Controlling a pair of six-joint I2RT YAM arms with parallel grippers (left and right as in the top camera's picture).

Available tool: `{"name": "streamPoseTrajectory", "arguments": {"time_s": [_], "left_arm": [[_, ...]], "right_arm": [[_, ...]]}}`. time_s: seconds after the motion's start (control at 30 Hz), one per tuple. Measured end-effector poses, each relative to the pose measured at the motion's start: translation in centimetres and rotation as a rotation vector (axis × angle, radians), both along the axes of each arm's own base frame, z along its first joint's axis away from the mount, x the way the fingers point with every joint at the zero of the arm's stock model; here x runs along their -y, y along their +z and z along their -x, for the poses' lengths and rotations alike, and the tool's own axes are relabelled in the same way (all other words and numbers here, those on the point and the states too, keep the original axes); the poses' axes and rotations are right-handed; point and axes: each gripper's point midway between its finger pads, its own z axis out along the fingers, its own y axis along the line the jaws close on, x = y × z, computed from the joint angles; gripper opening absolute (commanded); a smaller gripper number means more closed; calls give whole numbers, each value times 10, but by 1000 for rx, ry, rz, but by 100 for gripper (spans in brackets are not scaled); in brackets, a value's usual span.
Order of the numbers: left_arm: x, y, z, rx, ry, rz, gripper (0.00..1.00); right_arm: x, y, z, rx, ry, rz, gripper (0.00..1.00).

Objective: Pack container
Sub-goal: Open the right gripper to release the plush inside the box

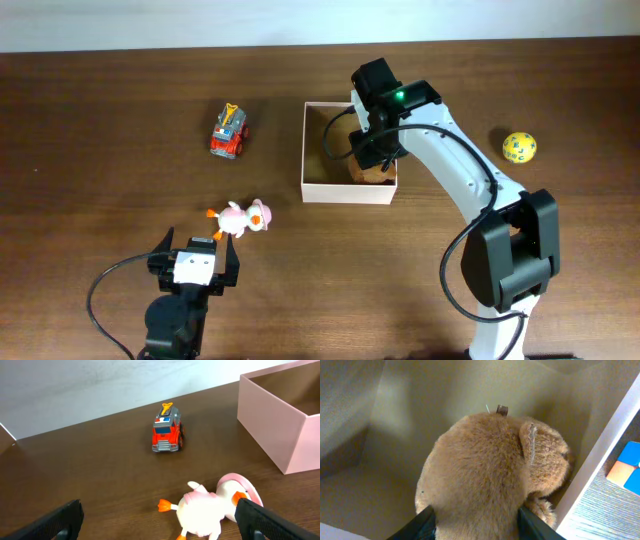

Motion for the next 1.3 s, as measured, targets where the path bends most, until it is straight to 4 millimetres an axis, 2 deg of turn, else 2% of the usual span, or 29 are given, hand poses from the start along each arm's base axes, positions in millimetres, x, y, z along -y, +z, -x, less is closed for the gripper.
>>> {"name": "streamPoseTrajectory", "arguments": {"time_s": [0.23, 0.87, 1.2, 1.3], "left_arm": [[0, 0, 0, 0, 0, 0, 99], [0, 0, 0, 0, 0, 0, 99], [0, 0, 0, 0, 0, 0, 99], [0, 0, 0, 0, 0, 0, 99]], "right_arm": [[0, 0, 0, -1, -5, -1, 62], [-3, 1, -4, 16, -6, -17, 63], [-18, 2, 2, -18, 17, -102, 62], [-25, 4, 3, -20, 49, -137, 57]]}}
